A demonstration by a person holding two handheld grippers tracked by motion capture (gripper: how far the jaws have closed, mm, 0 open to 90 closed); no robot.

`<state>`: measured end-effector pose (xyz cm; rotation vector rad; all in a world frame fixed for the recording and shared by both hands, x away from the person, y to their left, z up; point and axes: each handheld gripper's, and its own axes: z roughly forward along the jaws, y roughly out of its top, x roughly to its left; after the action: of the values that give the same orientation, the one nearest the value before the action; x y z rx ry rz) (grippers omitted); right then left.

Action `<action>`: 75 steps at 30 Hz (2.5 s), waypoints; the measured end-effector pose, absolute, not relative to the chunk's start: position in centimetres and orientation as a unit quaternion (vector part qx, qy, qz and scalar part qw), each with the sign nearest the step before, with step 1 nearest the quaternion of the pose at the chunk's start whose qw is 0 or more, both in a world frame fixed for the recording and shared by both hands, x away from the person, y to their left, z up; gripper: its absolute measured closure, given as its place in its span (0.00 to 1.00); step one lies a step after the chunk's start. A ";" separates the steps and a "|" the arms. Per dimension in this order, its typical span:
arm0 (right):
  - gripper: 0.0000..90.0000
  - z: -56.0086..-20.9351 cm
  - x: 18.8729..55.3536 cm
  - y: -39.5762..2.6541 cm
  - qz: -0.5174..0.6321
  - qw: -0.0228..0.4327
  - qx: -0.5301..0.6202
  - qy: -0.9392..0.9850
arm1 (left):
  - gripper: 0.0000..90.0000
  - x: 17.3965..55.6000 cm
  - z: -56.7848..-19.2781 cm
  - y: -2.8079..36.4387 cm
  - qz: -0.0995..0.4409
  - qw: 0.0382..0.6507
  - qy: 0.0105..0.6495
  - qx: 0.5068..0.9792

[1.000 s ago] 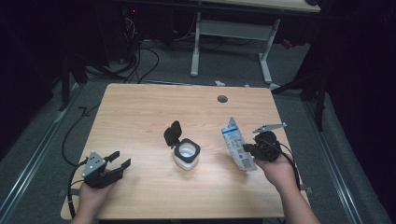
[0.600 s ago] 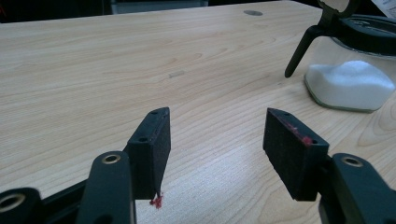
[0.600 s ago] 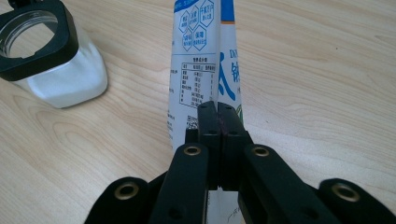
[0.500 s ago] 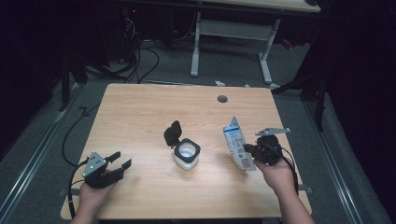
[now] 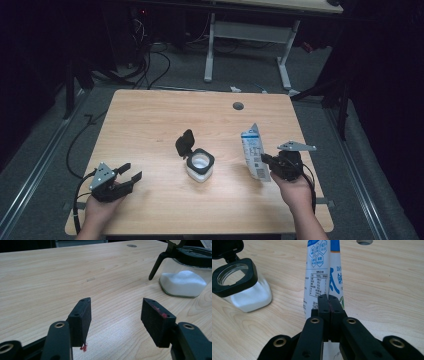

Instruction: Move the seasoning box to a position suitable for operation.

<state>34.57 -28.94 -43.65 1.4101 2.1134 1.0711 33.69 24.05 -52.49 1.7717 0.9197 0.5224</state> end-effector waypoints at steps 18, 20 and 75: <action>1.00 -45.5 33.9 -29.4 0.443 0.221 0.495 0.715 | 0.47 33.8 -52.4 24.5 0.217 0.515 0.387 0.734; 1.00 -45.7 33.9 -29.5 0.450 0.225 0.491 0.711 | 0.47 33.8 -52.4 24.5 0.216 0.516 0.386 0.733; 0.90 -49.3 31.7 -31.6 0.497 0.286 0.504 0.646 | 0.46 33.4 -52.3 23.4 0.222 0.504 0.372 0.747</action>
<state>31.71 -31.60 -49.28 1.3467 1.7262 1.3295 33.44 23.39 -52.33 1.8029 0.8986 0.5367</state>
